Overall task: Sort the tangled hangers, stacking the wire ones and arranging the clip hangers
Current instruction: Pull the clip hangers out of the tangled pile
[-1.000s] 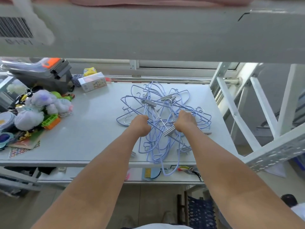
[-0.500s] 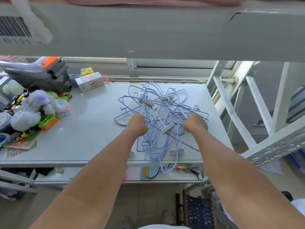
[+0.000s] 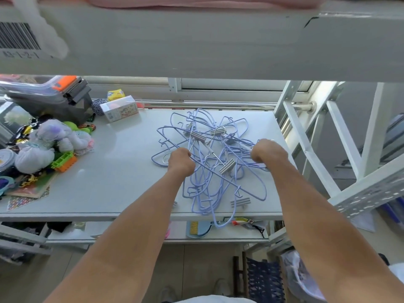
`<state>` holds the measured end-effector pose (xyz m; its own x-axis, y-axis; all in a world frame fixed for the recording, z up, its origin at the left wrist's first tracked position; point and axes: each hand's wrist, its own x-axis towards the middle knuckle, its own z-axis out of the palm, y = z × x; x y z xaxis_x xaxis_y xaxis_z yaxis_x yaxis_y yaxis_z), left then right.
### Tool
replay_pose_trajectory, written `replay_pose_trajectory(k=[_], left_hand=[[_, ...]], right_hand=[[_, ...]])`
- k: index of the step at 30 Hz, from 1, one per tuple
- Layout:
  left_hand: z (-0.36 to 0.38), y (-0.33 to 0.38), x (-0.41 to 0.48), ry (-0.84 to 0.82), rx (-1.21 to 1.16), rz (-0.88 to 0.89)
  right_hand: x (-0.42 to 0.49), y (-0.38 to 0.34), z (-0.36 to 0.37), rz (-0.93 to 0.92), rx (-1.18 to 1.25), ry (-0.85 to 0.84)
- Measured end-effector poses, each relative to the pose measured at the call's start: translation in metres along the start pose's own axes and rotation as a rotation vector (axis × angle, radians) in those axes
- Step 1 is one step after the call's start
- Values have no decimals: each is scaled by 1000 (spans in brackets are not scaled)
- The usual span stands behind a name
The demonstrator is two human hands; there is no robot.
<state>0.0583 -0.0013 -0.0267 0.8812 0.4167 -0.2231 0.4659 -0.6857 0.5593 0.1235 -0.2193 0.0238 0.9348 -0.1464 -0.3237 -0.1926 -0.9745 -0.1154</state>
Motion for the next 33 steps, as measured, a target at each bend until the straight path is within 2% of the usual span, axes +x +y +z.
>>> replay_pose_trajectory(k=[5,9,11,14,16,17,19,20,21,23,25,28,30,33], left_hand=[[4,8,-4,32,21,-15],[11,7,0,4,-13,-51],[15,10,-2,-33,70,-37],[26,21,-6,-104,284,125],[35,29,-12,-223,368,220],[39,30,-15,-228,390,245],[39,27,-19,-34,387,223],[36,22,-20,71,366,145],[33,12,-16,103,331,21],[25,-10,-6,-12,194,-232],[18,-27,0,-131,103,-284],[13,-28,2,-216,-54,-236],[15,-28,4,-236,-181,-238],[13,-36,5,-214,-398,-273]], right_hand=[[5,16,-23,50,-57,-146],[-7,19,-6,125,104,-367],[-11,17,8,96,182,-420],[-10,11,29,23,337,-245],[-11,9,38,-11,322,-120],[-10,10,42,-12,276,-77],[-9,13,46,14,209,-30],[-10,12,45,27,180,2],[-11,10,43,18,153,66],[-13,1,42,-108,137,263],[-19,-16,44,-327,171,362],[-34,-48,60,-520,240,141],[-43,-66,74,-533,146,-1],[-47,-84,91,-466,53,-67]])
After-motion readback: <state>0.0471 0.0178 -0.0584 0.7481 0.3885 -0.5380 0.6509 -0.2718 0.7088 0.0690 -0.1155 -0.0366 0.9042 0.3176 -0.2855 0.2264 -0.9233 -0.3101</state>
